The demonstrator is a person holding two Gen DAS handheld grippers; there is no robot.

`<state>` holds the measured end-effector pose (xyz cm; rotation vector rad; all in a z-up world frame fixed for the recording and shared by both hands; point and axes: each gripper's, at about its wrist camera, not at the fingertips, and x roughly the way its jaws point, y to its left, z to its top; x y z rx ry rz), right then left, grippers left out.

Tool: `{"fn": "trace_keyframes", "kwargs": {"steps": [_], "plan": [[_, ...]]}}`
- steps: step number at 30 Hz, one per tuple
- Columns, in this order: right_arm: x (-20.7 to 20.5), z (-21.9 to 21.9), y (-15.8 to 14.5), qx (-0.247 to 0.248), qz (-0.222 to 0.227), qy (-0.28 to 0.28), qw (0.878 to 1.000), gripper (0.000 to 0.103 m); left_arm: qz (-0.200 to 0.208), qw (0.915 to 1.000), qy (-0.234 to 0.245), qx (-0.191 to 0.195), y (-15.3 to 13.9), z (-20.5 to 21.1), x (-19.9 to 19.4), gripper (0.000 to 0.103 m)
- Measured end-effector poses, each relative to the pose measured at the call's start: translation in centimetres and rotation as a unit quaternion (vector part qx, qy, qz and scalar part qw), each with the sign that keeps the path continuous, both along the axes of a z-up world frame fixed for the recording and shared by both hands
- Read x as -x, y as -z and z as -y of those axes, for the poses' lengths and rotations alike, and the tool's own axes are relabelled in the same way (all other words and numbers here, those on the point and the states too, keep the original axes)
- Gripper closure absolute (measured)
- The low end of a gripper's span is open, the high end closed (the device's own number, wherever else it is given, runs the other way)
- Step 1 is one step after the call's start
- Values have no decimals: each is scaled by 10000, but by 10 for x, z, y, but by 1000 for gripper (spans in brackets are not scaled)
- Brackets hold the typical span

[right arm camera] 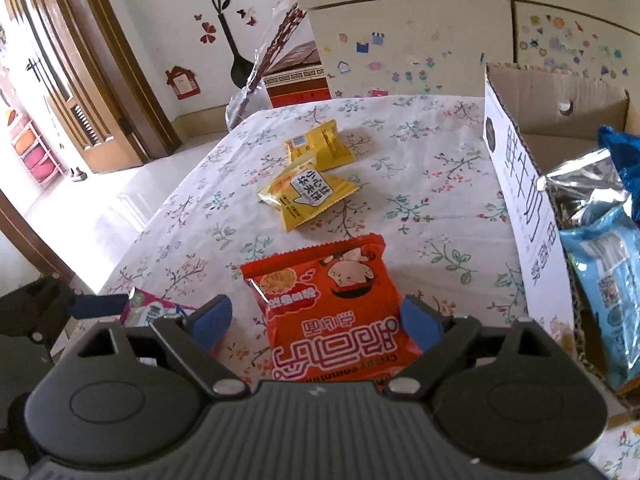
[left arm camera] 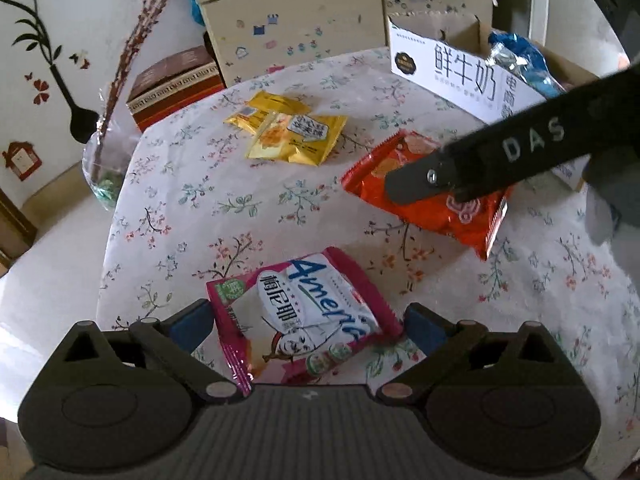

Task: Organize snacks
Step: 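Grasp the pink Amerio packet with the left tool while the right tool grasps the red-orange packet, then lift both packets and carry them toward the cardboard box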

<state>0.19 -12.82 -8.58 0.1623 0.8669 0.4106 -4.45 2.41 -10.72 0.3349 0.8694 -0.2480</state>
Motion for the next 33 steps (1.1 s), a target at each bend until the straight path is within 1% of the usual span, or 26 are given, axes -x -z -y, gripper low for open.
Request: {"fn": "trace_keyframes", "kwargs": {"steps": [2,4,5,6,8,9,10,12,15,16,20,27,33], "plan": [[0,-1,2,39,-19,15,10000,11,22,10000,-54,21,0,2,-1,0],[-1,-2,4,118,-57,30,9999,11,-17,9998,-126,122,2,2,-3,1],[-1,-3,4,164,-71,33,9998,11,-29,9996,-185,191,2,1,-5,2],[-2,-3,5,195,-82,41,9998,11,-58,9993,-233,282,2,0,-7,6],[-3,-2,7,211,-143,82,9996,11,-142,9982,-315,489,1,-2,-10,8],[-3,-2,8,199,-175,113,9996,11,-163,9979,-351,527,2,-2,-10,8],[-4,-1,10,192,-199,148,9995,13,-182,9976,-371,554,2,-2,-11,9],[-4,-1,11,233,-211,251,9992,18,-216,9969,-391,644,1,-3,-12,15],[-5,2,8,110,-194,304,9993,25,-229,9956,-462,787,-1,-4,-12,21],[-5,2,7,71,-193,311,9993,27,-218,9955,-464,798,-2,-4,-12,21],[-3,3,6,-60,-212,358,9991,27,-212,9958,-452,773,-4,-1,-10,26],[5,3,-4,-103,-136,367,9992,28,-180,9961,-496,706,-10,3,-5,26],[16,0,-14,60,-18,259,9996,28,-157,9948,-657,765,-15,0,-1,26]]}}
